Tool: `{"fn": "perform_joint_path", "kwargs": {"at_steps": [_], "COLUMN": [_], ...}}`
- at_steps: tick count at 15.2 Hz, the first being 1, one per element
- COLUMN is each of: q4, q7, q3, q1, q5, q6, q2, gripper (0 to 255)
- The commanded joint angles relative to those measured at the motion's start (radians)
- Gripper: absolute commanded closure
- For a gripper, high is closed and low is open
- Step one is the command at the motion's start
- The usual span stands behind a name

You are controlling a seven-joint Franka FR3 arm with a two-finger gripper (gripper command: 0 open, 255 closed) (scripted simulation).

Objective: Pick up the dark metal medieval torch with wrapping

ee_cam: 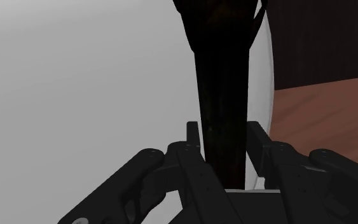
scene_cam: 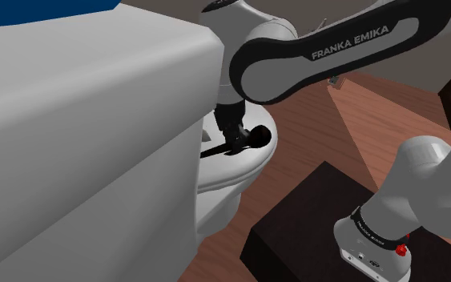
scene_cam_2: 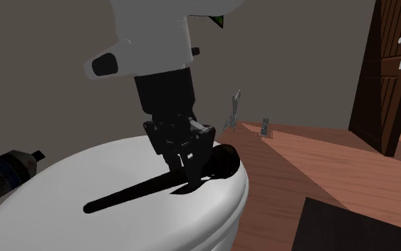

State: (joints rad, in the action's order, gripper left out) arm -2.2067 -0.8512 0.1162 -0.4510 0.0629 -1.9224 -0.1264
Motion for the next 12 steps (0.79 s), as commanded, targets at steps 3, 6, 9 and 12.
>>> {"fn": "perform_joint_path", "kwargs": {"at_steps": [3,6,9,12], "q4": [0.037,0.067,0.098,0.111], "q7": [-0.004,-0.008,-0.011,-0.012], "q3": [0.000,-0.001,-0.001,-0.001], "q1": [-0.001,-0.001,-0.001,-0.001], "q5": [-0.003,-0.005,-0.006,-0.007], "q6": [0.054,0.094,0.134,0.149], "q2": [-0.016,-0.027,-0.036,-0.039], "gripper": [255,255,255,255]}}
